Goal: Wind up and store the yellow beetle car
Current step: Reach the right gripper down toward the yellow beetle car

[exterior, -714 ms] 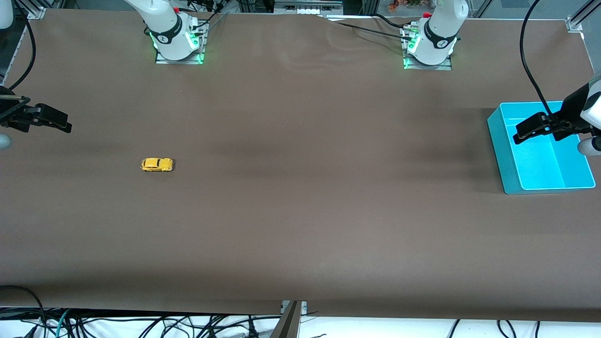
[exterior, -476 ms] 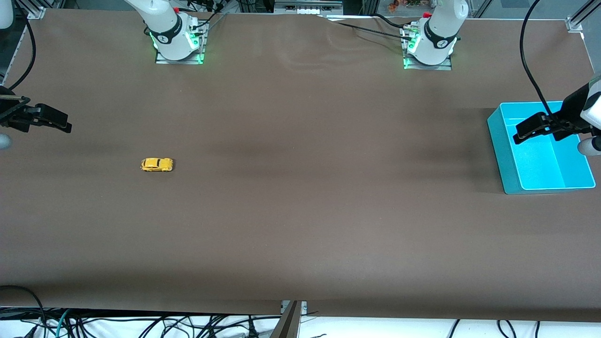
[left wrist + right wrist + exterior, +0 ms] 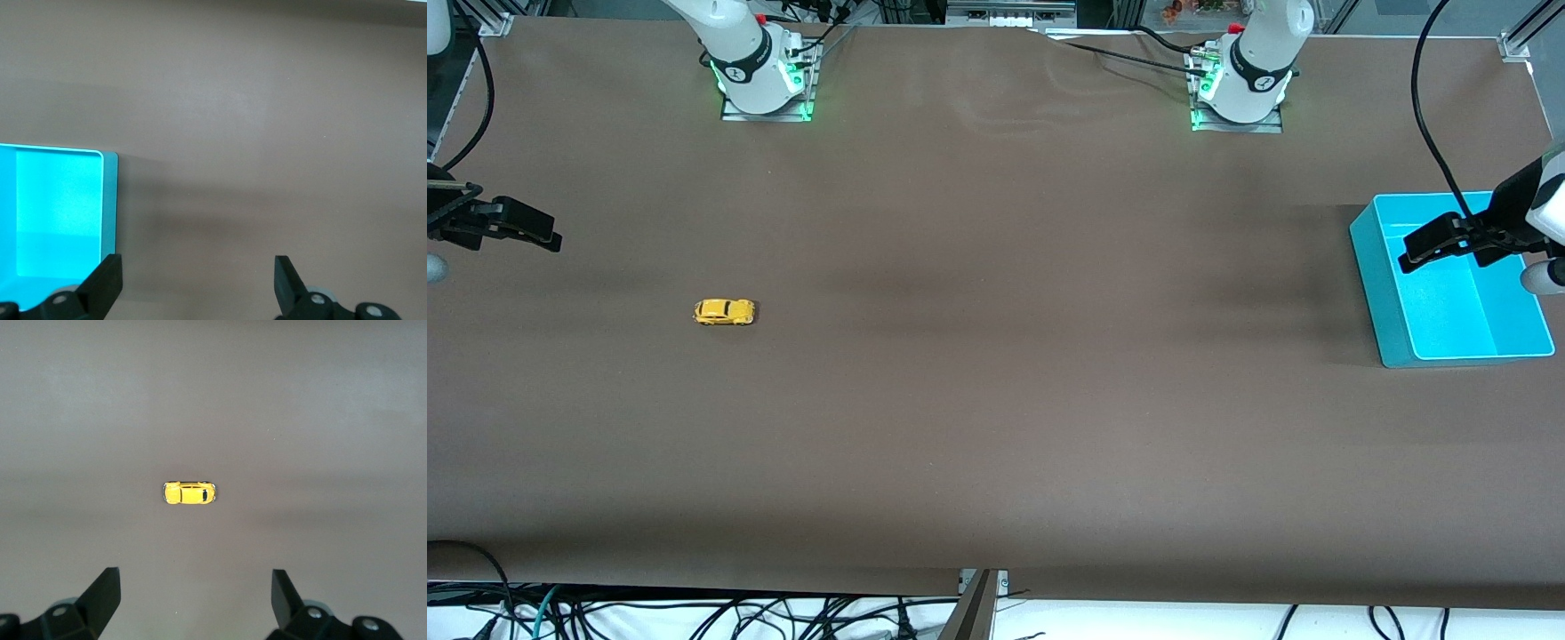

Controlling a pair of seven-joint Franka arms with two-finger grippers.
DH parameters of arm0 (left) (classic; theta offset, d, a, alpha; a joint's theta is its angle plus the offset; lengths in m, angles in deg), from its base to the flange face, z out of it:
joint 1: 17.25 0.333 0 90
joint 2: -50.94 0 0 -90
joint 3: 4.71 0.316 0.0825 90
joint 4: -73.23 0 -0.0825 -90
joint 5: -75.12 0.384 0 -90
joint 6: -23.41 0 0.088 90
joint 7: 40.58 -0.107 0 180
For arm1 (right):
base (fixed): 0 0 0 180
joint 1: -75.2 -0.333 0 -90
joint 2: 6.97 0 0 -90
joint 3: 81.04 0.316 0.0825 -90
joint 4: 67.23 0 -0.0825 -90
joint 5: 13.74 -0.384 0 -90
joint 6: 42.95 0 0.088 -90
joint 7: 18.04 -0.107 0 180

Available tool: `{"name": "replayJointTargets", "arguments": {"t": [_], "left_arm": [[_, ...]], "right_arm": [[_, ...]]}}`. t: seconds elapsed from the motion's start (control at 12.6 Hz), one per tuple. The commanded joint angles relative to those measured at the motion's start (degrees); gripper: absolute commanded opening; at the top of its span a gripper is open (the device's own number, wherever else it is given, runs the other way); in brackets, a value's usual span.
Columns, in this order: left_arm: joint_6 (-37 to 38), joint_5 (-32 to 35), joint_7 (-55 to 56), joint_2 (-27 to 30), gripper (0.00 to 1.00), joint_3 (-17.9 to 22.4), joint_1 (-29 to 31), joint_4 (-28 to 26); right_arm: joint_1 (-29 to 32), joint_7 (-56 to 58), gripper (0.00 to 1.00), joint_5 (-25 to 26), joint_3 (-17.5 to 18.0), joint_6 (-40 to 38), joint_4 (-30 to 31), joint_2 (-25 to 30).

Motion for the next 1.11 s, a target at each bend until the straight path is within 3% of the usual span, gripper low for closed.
{"name": "replayJointTargets", "arguments": {"t": [0.0, 0.79, 1.03], "left_arm": [[0.74, -0.81, -1.52, -0.76, 1.00, -0.04, 0.12, 1.71], [0.74, -0.81, -1.52, -0.76, 1.00, 0.05, 0.03, 1.71], [0.74, -0.81, -1.52, -0.84, 1.00, -0.04, 0.03, 1.71]], "right_arm": [[0.46, -0.71, 1.00, 0.10, 0.24, -0.29, 0.34, 0.42], [-0.24, -0.45, 1.00, -0.07, 0.51, -1.78, 0.87, -1.95], [-2.69, 10.05, 1.00, 0.54, 0.86, -2.05, 0.78, -5.01]]}}
